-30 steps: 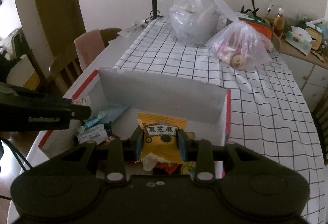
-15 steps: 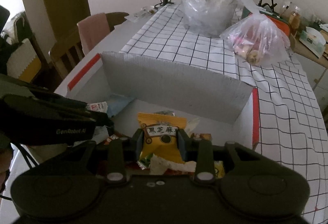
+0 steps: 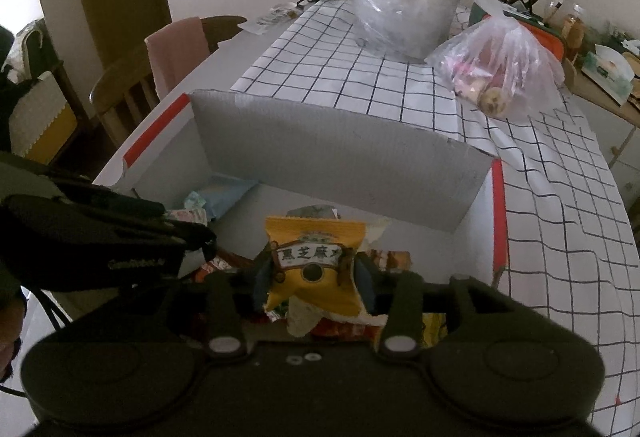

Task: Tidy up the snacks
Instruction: 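Lower both tools with the held snacks into the red box, then open both tools to release the snacks, withdraw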

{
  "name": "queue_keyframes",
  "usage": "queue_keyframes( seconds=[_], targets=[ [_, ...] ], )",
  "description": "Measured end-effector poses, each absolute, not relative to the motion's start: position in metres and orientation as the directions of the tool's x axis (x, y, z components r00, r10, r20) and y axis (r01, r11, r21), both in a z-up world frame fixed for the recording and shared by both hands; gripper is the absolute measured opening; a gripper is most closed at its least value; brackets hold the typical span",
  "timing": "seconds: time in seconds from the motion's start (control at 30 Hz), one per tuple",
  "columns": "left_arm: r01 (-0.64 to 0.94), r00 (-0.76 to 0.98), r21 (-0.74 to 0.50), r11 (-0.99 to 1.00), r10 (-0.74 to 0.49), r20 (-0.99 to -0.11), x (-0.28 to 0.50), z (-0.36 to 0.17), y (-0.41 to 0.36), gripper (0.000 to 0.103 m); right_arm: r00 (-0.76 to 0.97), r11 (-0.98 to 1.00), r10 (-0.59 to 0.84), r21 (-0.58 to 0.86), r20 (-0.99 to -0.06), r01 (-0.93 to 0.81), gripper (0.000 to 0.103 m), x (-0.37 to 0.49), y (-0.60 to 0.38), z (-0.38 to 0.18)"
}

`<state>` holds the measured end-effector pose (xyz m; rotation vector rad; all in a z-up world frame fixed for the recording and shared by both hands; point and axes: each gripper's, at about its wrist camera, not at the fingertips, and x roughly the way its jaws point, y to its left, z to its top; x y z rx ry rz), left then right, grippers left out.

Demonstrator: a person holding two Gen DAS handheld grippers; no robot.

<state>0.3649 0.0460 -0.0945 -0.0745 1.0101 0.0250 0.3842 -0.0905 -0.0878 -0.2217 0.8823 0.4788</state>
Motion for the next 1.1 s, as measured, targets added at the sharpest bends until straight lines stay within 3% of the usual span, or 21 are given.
queue_keyframes(
  seconds=[0.37,0.57,1.1],
  targets=[
    [-0.076,0.606,-0.063,0.995,-0.004,-0.795,0.331,-0.068,0.044,0.067,0.578,0.883,0.342,0.043,-0.741,-0.468,0.072,0.365,-0.112,-0.062],
    [-0.070,0.634,-0.064,0.995,-0.005,-0.773,0.310,-0.054,0.037,0.068,0.603,0.881,0.362,0.051,-0.711,-0.470,0.086,0.347,-0.125,-0.047],
    [-0.068,0.686,-0.067,0.995,-0.002,-0.728,0.252,-0.026,0.014,0.070,0.636,0.871,0.417,0.085,-0.649,-0.484,0.100,0.298,-0.161,-0.017]
  ],
)
